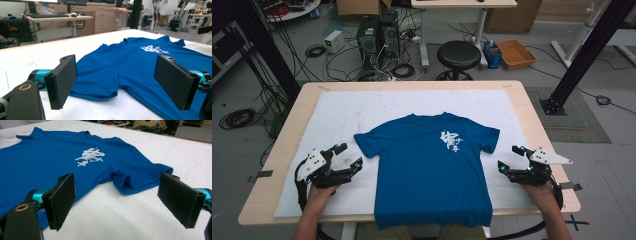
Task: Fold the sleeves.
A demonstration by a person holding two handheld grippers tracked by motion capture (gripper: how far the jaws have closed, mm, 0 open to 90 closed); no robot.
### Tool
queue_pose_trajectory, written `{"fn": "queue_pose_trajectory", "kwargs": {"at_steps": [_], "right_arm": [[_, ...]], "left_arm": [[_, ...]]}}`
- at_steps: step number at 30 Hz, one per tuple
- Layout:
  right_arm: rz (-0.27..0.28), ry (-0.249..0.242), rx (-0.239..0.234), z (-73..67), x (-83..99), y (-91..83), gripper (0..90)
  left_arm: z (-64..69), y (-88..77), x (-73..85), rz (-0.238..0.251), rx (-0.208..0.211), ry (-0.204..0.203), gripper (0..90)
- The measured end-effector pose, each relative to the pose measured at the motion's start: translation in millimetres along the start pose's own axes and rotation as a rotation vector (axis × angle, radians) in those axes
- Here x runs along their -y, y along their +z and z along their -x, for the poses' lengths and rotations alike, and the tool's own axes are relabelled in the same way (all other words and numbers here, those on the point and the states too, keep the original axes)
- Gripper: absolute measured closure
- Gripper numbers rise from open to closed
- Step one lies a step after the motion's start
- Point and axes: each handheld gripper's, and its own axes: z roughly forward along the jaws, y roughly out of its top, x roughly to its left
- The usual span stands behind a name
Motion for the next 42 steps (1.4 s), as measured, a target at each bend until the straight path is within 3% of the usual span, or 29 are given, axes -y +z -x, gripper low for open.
{"fn": "queue_pose_trajectory", "kwargs": {"at_steps": [12, 18, 25, 28, 34, 38, 40, 42], "right_arm": [[-0.004, 0.019, 0.019, 0.8, -0.2, 0.2, 14.5], [-0.020, 0.024, 0.033, 0.6, -0.7, 1.7, 14.5], [-0.057, 0.058, 0.108, 1.1, -2.5, 5.4, 15.1], [-0.061, 0.128, 0.130, 4.1, -4.3, 5.7, 15.3], [-0.053, 0.185, 0.159, 10.8, -21.6, 8.1, 15.3], [-0.099, 0.206, 0.181, 19.5, -50.4, 25.7, 15.3], [-0.126, 0.214, 0.219, 25.0, -58.7, 33.6, 15.3], [-0.182, 0.254, 0.268, 32.6, -62.2, 44.0, 15.4]], "left_arm": [[2.8, 1.9, -0.6, -0.020, -0.044, 0.014, 18.5], [1.4, 4.9, -1.7, -0.048, -0.056, -0.009, 18.5], [1.9, 7.4, -2.6, -0.075, -0.081, -0.013, 18.5], [3.7, 9.6, -3.2, -0.094, -0.107, 0.000, 18.5], [5.6, 10.8, -3.6, -0.111, -0.116, 0.022, 18.6], [3.9, 11.4, -3.8, -0.114, -0.116, 0.004, 18.6], [3.4, 12.0, -4.0, -0.120, -0.121, -0.006, 18.6], [3.1, 12.4, -4.3, -0.128, -0.124, -0.008, 18.6]]}}
